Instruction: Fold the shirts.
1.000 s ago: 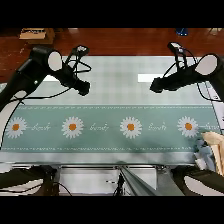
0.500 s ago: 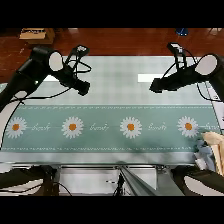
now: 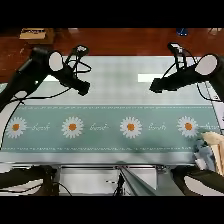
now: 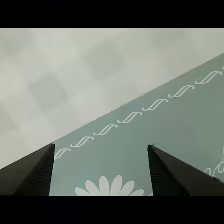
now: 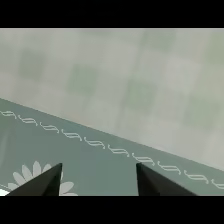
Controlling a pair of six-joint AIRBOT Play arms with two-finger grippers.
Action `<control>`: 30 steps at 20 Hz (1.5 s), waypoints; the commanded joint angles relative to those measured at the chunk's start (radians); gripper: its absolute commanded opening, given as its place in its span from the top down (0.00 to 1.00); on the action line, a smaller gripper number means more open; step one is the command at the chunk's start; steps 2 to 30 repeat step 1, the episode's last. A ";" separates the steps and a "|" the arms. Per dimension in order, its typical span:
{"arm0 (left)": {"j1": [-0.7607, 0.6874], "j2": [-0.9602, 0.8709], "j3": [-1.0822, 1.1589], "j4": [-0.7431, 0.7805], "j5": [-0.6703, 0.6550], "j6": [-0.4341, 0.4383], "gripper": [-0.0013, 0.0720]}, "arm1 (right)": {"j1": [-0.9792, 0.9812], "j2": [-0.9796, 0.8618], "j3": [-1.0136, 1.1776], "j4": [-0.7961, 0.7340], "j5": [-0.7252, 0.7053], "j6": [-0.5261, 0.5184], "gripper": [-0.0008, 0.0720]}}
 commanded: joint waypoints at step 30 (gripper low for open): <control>0.000 0.000 0.000 0.000 0.000 0.000 0.07 | 0.001 0.000 0.000 0.000 0.000 0.000 0.28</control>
